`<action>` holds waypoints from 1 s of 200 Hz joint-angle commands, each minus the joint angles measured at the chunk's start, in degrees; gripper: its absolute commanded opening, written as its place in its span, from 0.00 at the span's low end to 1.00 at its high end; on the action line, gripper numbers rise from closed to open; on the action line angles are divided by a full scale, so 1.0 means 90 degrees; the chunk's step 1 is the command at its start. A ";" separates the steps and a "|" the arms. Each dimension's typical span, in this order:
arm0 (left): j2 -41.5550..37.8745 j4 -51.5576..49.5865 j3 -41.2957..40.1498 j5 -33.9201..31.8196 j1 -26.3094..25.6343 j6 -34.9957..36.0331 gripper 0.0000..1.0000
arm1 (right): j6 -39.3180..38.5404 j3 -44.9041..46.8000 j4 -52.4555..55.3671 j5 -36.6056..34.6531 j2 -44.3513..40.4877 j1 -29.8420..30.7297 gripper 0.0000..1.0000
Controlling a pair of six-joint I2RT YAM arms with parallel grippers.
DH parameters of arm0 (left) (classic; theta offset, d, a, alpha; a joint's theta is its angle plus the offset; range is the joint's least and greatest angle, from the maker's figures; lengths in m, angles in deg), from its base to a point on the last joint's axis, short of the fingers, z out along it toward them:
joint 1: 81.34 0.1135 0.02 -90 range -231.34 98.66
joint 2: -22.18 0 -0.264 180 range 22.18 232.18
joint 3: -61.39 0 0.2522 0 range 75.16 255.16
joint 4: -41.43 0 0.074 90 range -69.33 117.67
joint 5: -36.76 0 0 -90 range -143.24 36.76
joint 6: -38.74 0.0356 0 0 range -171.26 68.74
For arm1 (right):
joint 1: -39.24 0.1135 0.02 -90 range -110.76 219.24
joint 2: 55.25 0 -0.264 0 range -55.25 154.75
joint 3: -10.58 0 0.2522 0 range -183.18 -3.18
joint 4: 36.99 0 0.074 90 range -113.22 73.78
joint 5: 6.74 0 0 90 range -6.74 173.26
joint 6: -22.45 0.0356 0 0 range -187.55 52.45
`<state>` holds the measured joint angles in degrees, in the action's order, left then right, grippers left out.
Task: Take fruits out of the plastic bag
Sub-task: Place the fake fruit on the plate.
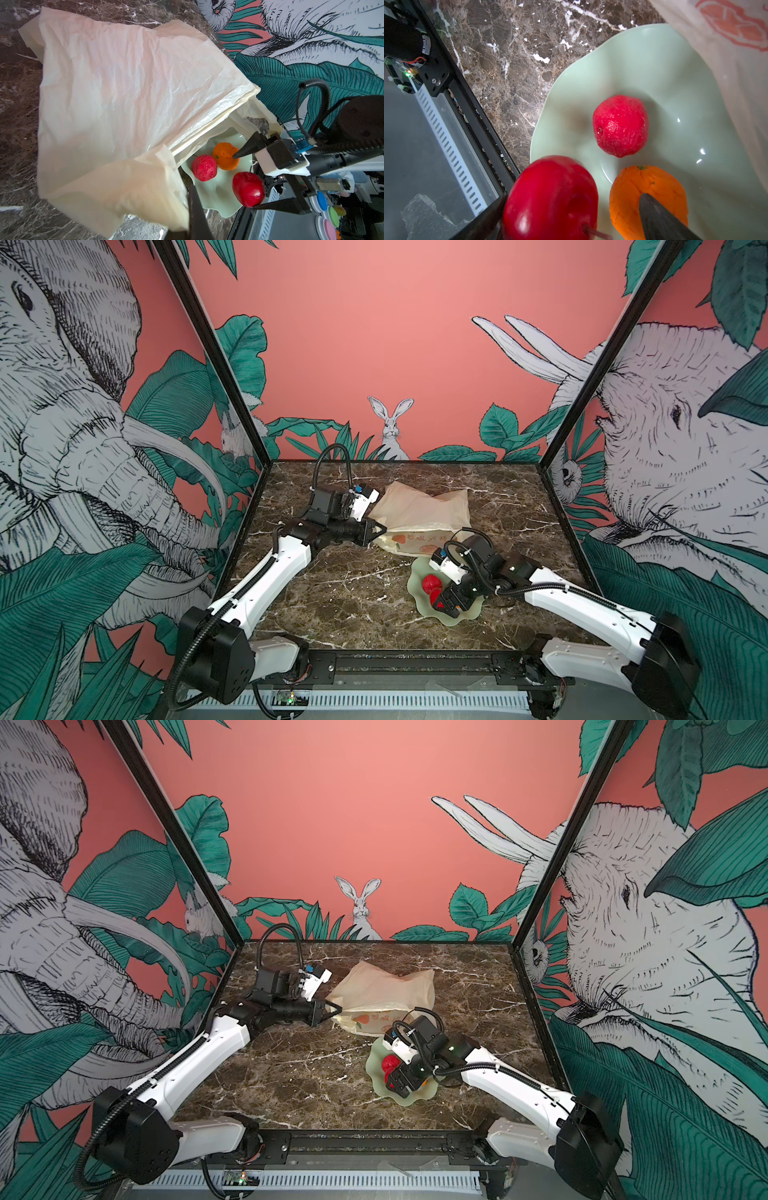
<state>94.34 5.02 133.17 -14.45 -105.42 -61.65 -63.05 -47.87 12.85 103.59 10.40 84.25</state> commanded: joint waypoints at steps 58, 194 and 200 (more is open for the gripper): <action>0.0000 -0.0085 0.0232 0.0109 -0.0027 0.0159 0.00 | 0.0019 -0.0198 0.0220 -0.1087 -0.0155 0.0126 0.98; 0.0073 -0.0012 0.0227 0.0166 -0.0042 0.0127 0.00 | -0.0240 -0.0324 0.0156 -0.1007 0.0751 0.0849 0.98; 0.0068 -0.0012 0.0223 0.0168 -0.0043 0.0124 0.00 | -0.0227 -0.0302 0.0142 -0.0913 0.0716 0.0857 0.98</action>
<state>95.06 4.84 133.42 -13.93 -105.44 -61.11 -64.80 -50.78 14.66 91.94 17.77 91.49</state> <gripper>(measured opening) 0.050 0.976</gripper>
